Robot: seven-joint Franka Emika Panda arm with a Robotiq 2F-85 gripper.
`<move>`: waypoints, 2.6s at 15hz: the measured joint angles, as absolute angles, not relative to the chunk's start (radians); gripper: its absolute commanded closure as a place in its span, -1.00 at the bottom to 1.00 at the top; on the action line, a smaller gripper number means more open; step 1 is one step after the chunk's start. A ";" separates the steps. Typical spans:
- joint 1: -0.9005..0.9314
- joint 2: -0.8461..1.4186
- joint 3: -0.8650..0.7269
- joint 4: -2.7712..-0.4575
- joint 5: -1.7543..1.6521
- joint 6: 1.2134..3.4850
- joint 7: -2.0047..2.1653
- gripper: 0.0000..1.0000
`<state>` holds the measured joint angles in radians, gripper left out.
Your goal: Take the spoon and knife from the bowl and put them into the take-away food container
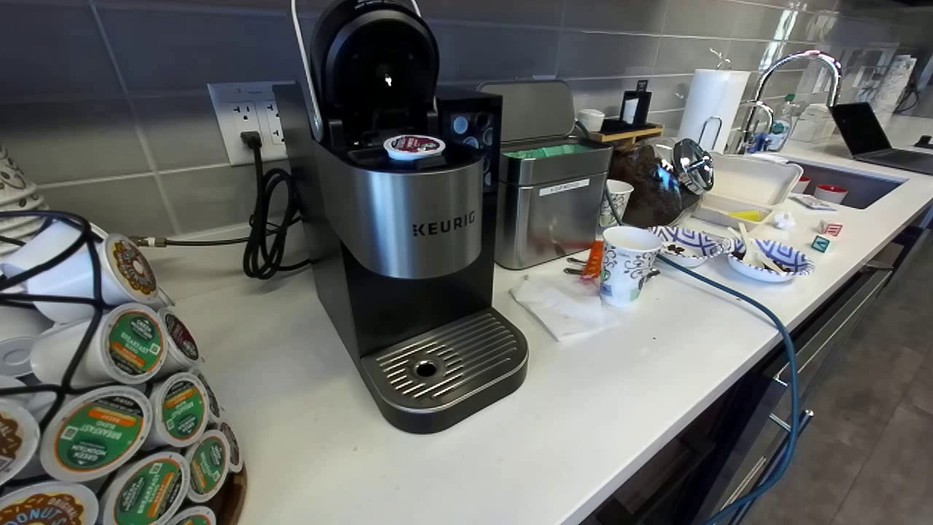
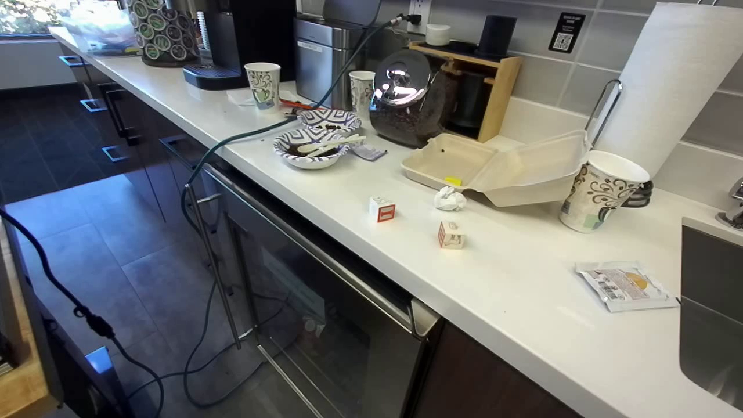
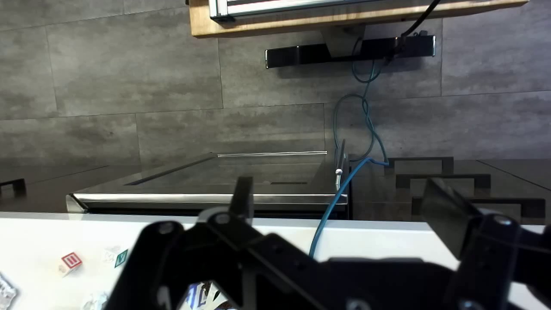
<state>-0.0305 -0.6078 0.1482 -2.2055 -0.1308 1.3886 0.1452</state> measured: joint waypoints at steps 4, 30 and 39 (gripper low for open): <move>-0.031 -0.608 0.148 -2.206 -0.131 1.389 0.145 -1.00; -0.117 -0.326 -0.259 -2.275 -0.011 1.899 -0.055 -1.00; -0.119 -0.133 -0.238 -2.286 0.149 2.326 -0.062 -1.00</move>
<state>-0.1192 -0.1330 -0.2379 -2.2858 0.1489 2.3256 -0.0620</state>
